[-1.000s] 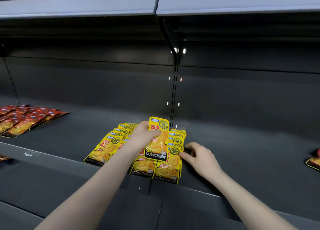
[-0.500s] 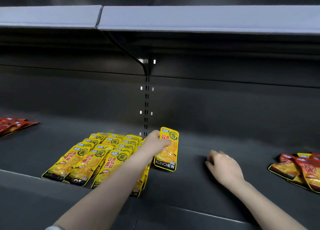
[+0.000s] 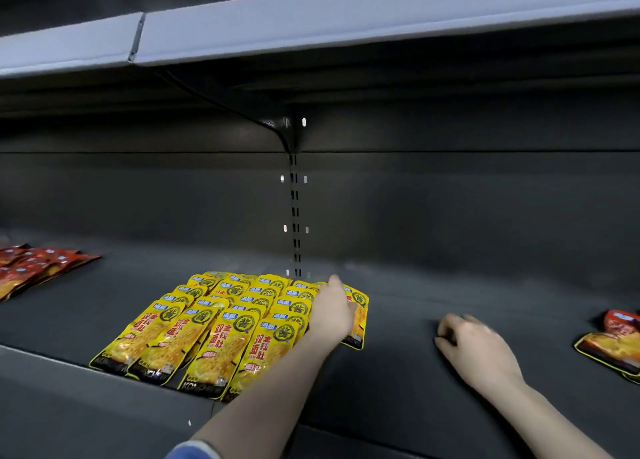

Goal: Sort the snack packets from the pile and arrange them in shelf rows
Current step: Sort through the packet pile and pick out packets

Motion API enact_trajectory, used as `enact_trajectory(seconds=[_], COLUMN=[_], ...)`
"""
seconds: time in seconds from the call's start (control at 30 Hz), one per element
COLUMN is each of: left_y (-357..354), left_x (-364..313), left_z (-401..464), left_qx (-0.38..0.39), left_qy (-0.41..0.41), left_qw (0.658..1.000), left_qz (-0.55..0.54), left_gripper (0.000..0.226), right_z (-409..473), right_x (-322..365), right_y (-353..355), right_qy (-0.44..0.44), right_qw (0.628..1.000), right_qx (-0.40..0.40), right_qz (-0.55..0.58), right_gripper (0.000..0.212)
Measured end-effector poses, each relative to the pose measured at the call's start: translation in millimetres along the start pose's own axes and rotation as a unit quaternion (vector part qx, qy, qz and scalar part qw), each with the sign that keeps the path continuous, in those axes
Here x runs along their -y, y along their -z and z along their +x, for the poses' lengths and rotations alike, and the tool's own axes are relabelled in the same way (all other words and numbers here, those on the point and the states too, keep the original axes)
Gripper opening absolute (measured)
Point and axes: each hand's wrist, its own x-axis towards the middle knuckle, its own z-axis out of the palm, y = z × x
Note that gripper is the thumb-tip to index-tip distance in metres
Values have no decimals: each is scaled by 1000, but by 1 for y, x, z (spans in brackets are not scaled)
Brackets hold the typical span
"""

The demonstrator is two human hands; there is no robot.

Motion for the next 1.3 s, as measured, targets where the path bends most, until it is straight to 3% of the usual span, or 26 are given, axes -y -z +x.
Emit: enact_trajectory(seconds=[0.1, 0.2, 0.37, 0.73, 0.87, 1.3], left_y=[-7, -13, -21, -20, -25, -23], left_x=[3, 4, 6, -2, -5, 3], left_z=[-4, -6, -12, 7, 14, 16], left_qx=[-29, -27, 30, 80, 69, 51], left_qy=[-64, -108, -127, -68, -52, -67], left_qw=[984, 968, 971, 962, 960, 963], left_qz=[164, 226, 202, 250, 265, 255], left_gripper=[40, 35, 40, 45, 53, 47], right_z=[2, 1, 0, 1, 0, -11], right_x=[-1, -1, -1, -3, -3, -3], right_y=[-2, -2, 0, -3, -3, 5], right_qy=[1, 3, 3, 4, 9, 12], right_qw=[1000, 1000, 1000, 1000, 1000, 999], right_qx=[0, 3, 9, 0, -4, 19], right_qz=[4, 7, 14, 27, 19, -49], right_gripper=[9, 9, 10, 10, 14, 23])
